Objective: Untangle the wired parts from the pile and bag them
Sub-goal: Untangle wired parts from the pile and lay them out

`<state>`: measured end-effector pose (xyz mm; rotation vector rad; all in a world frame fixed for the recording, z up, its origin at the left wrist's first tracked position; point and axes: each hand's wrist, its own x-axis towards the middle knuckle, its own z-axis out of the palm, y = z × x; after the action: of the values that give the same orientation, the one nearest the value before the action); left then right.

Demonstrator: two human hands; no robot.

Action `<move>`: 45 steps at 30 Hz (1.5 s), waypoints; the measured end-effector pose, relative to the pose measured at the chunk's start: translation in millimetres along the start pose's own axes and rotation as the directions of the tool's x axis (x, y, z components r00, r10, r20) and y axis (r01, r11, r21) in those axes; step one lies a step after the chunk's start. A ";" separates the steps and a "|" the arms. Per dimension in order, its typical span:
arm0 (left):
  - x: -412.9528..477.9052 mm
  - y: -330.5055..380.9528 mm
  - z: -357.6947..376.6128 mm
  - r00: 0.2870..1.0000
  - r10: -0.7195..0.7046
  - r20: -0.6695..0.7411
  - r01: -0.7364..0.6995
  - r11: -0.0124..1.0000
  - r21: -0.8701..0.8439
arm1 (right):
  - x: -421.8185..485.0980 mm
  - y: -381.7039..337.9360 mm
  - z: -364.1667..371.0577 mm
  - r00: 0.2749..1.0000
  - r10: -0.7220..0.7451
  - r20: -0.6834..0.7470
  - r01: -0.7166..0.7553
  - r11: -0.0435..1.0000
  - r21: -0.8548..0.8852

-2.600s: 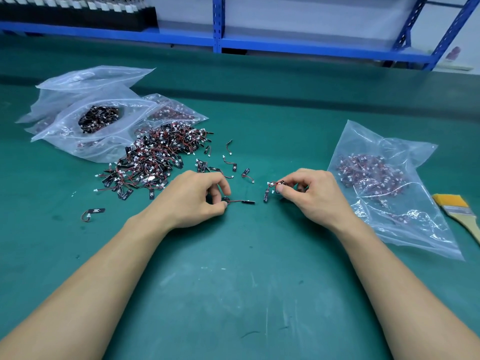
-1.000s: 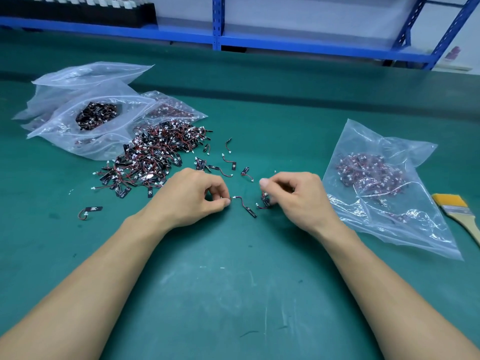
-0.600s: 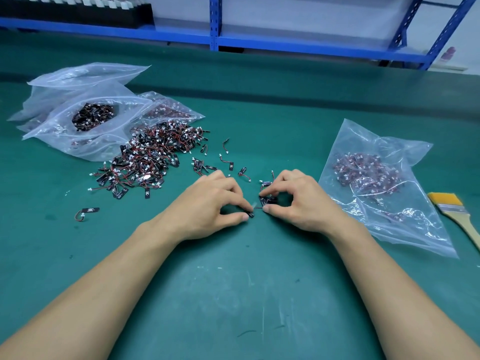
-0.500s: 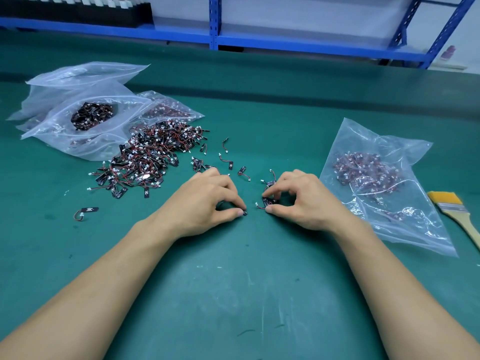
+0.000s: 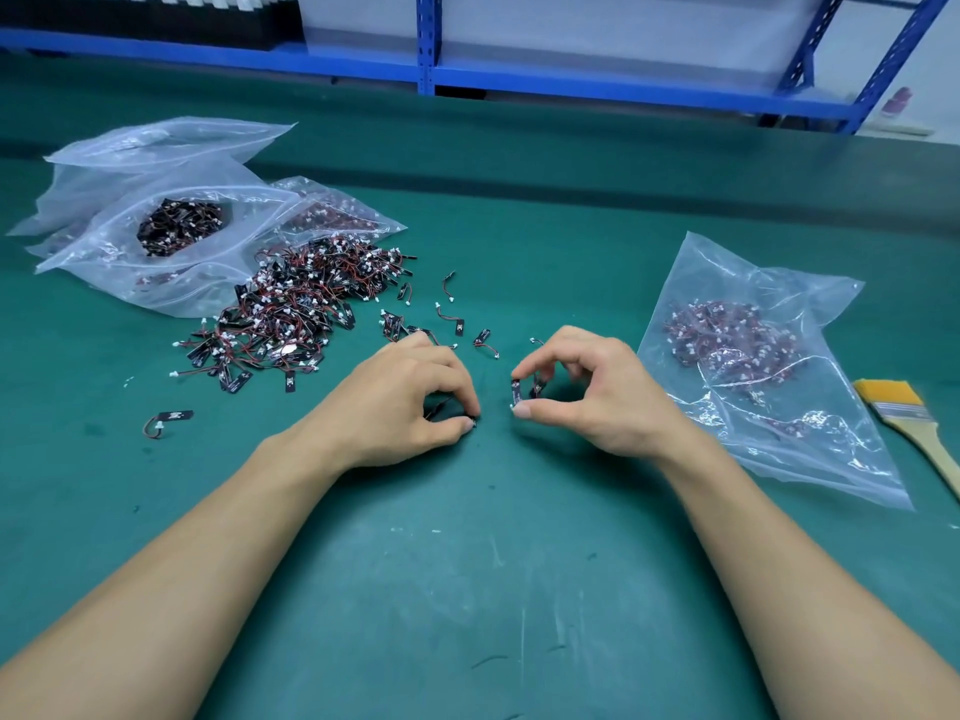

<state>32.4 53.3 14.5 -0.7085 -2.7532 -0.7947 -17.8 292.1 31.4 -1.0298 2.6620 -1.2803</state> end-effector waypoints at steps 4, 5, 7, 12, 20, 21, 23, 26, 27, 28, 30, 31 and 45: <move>-0.2 -1.0 -1.4 1.000 0.000 -0.022 0.000 1.000 -0.003 | 1.2 -4.4 17.8 0.998 -0.041 0.052 0.043 0.999 -0.027; -0.2 -1.1 -2.0 1.000 0.001 -0.030 -0.001 1.000 -0.002 | 1.6 -4.8 19.8 0.997 -0.046 0.063 0.048 0.998 -0.040; -1.1 -1.8 -3.9 0.999 0.002 -0.053 -0.003 1.000 -0.003 | 1.6 -5.3 20.0 0.996 -0.048 0.074 0.053 0.996 -0.070; -3.8 -5.5 -9.2 0.994 -0.052 -0.091 0.052 0.999 -0.007 | -1.1 0.3 1.9 1.000 -0.012 0.012 0.013 0.998 -0.060; -4.9 -11.5 -13.8 0.997 -0.076 0.009 0.076 0.997 0.030 | -4.1 11.3 -19.3 0.985 0.083 0.150 -0.048 0.973 -0.224; -5.1 -12.4 -14.8 0.997 -0.082 0.009 0.081 0.996 0.038 | -4.3 11.7 -19.5 0.983 0.089 0.159 -0.053 0.975 -0.217; -5.3 -14.5 -16.7 0.996 -0.093 0.000 0.093 0.994 0.052 | -4.9 13.1 -21.4 0.980 0.104 0.167 -0.066 0.974 -0.215; -5.9 -15.4 -18.1 0.995 -0.096 -0.019 0.097 0.994 0.053 | -5.6 14.0 -24.1 0.973 0.134 0.187 -0.092 0.971 -0.219; -5.8 -14.6 -17.7 0.995 -0.090 -0.035 0.091 0.995 0.048 | -5.8 13.9 -24.4 0.971 0.142 0.192 -0.098 0.971 -0.219; -5.5 -13.5 -16.8 0.995 -0.081 -0.057 0.083 0.996 0.042 | -6.0 13.7 -24.6 0.970 0.147 0.194 -0.103 0.971 -0.217; -4.8 -11.0 -15.2 0.994 -0.057 -0.096 0.060 0.998 0.032 | -6.4 13.2 -24.9 0.970 0.154 0.190 -0.115 0.972 -0.203; -4.4 -10.0 -14.6 0.993 -0.044 -0.108 0.048 0.998 0.030 | -6.7 13.3 -25.5 0.970 0.157 0.186 -0.122 0.975 -0.188; -4.5 -2.8 -14.3 0.985 -0.013 -0.175 0.017 1.000 0.021 | -3.9 4.9 -11.3 0.972 0.201 0.123 -0.209 0.976 0.056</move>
<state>35.6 41.7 23.8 -0.5849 -2.6086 -0.7877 -20.6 304.3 34.5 -0.7718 2.5395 -1.2217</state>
